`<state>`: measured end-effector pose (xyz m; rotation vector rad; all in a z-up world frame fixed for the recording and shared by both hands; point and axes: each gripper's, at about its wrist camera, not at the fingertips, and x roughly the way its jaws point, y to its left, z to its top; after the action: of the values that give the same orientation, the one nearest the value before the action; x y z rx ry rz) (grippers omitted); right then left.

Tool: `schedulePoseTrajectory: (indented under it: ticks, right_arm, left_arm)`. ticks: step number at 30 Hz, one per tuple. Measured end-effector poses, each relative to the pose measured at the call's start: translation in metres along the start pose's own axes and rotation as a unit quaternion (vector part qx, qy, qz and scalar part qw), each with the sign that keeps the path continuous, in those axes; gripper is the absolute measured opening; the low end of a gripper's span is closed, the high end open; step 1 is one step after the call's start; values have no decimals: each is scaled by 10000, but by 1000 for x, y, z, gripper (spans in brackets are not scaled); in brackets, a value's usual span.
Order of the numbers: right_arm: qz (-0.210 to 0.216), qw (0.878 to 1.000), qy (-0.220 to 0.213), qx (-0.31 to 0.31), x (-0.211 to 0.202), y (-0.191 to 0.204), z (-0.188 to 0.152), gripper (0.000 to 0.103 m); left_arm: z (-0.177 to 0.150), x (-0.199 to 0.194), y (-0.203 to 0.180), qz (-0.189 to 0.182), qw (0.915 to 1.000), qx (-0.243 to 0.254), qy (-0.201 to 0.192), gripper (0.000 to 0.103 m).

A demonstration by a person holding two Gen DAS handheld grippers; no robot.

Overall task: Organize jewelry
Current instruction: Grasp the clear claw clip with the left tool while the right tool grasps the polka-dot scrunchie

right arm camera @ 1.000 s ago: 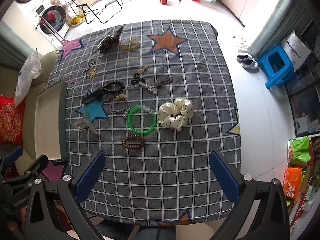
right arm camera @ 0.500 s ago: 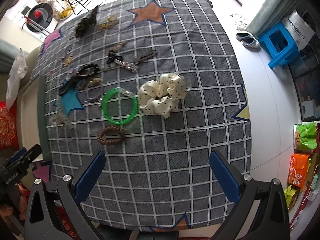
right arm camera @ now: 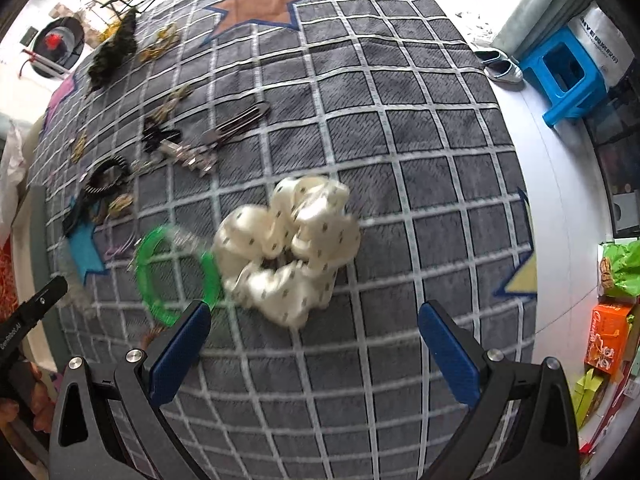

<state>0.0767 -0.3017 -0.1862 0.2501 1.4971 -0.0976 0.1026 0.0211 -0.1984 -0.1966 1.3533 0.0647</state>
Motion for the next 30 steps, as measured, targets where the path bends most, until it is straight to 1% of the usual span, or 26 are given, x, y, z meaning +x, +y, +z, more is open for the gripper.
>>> schedulePoseTrajectory:
  ticks: [6, 10, 11, 14, 15, 16, 17, 18, 20, 21, 22, 24, 27, 30]
  right_arm:
    - [-22, 10000, -22, 33, 20, -1, 13, 103]
    - [-22, 10000, 4, -62, 31, 6, 16, 103]
    - [-35, 10000, -11, -83, 32, 8, 15, 101]
    - [-121, 9998, -48, -122, 36, 8, 13, 95]
    - [-145, 9997, -94, -149, 35, 8, 11, 91]
    - [-161, 9996, -141, -184, 35, 8, 11, 88]
    - [-191, 9994, -186, -231, 34, 7, 10, 81]
    - [-208, 9992, -199, -260, 32, 13, 10, 73]
    - [-192, 9991, -241, -294, 28, 18, 12, 61]
    - [-173, 9991, -261, -285, 26, 18, 12, 51]
    - [-145, 9992, -273, -267, 26, 18, 13, 45]
    - [-27, 9995, -258, -195, 24, 19, 13, 25]
    - [22, 9996, -252, -151, 14, 13, 17, 21]
    - [91, 9995, -269, -122, 4, 10, 15, 19]
  left_arm:
    - [5, 22, 2, 104, 9999, -48, 37, 103]
    - [6, 26, 2, 145, 9999, -49, 21, 103]
    - [7, 27, 2, 163, 9999, -36, 10, 103]
    - [4, 27, -1, 293, 9995, 67, -58, 91]
    - [4, 26, -2, 325, 9994, 106, -85, 88]
    - [3, 24, -4, 348, 9993, 130, -92, 82]
    - [3, 22, -6, 353, 9992, 165, -122, 76]
    - [1, 21, -7, 361, 9991, 193, -146, 72]
    - [-3, 18, -12, 397, 9988, 229, -157, 56]
    - [-4, 17, -12, 393, 9988, 243, -167, 51]
    - [-5, 16, -11, 353, 9989, 249, -166, 49]
    - [-6, 13, -12, 236, 9993, 247, -160, 48]
    - [-6, 2, -12, 157, 9987, 403, -270, 48]
    - [-9, -8, -20, 53, 9984, 468, -301, 48]
